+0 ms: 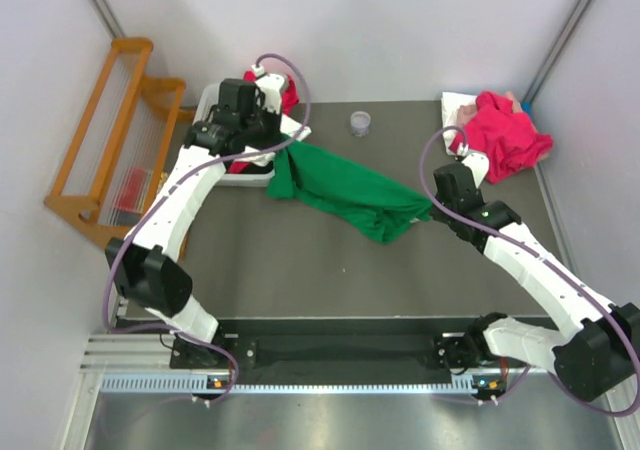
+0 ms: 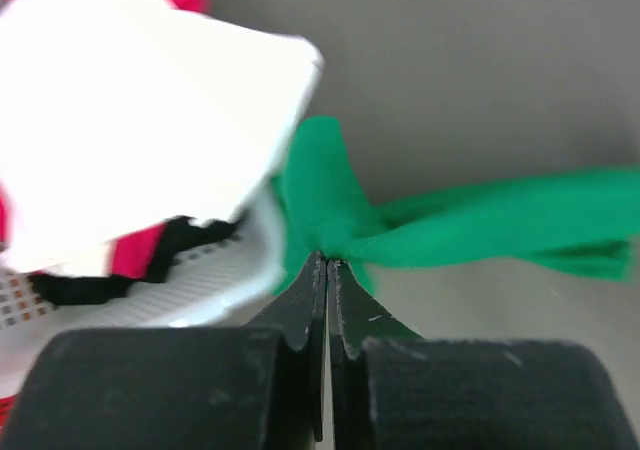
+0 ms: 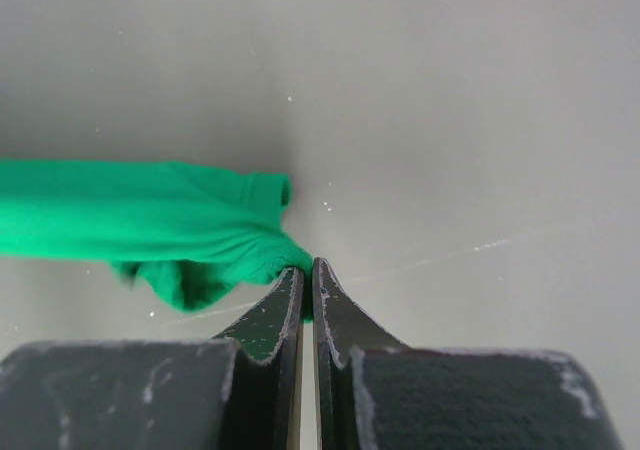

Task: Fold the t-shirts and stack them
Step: Flatten the tshirt out

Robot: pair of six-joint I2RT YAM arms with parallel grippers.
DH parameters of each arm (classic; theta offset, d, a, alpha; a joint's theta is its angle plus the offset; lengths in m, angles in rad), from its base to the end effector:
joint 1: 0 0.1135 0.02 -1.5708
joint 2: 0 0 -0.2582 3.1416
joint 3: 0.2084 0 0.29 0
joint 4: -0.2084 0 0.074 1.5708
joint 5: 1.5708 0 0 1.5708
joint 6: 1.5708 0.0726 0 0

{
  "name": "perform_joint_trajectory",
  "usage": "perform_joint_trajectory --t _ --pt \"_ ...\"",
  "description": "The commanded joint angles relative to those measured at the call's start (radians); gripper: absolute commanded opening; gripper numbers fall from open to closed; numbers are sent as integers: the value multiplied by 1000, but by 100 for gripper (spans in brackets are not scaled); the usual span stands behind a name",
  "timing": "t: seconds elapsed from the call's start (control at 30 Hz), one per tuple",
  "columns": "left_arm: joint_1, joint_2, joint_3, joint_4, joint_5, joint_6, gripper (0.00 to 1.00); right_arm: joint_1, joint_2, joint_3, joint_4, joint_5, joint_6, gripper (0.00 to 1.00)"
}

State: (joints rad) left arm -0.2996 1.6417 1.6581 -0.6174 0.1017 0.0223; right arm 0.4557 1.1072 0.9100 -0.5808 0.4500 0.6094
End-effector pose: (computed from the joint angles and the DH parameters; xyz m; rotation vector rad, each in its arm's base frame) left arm 0.4198 -0.1374 0.3530 0.4071 2.1424 -0.2686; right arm 0.2777 0.1009 0.2499 0.3868 2.2217 0.0344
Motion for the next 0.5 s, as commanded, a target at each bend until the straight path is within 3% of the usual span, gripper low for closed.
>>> perform_joint_trajectory --t 0.0,0.27,0.47 --pt "-61 -63 -6 -157 142 57 0 0 -1 43 27 15 -26 0" --pt "-62 -155 100 -320 251 133 0 11 -96 69 9 18 -54 0" --pt "-62 -256 195 -423 210 120 0 118 -349 151 -16 78 -137 0"
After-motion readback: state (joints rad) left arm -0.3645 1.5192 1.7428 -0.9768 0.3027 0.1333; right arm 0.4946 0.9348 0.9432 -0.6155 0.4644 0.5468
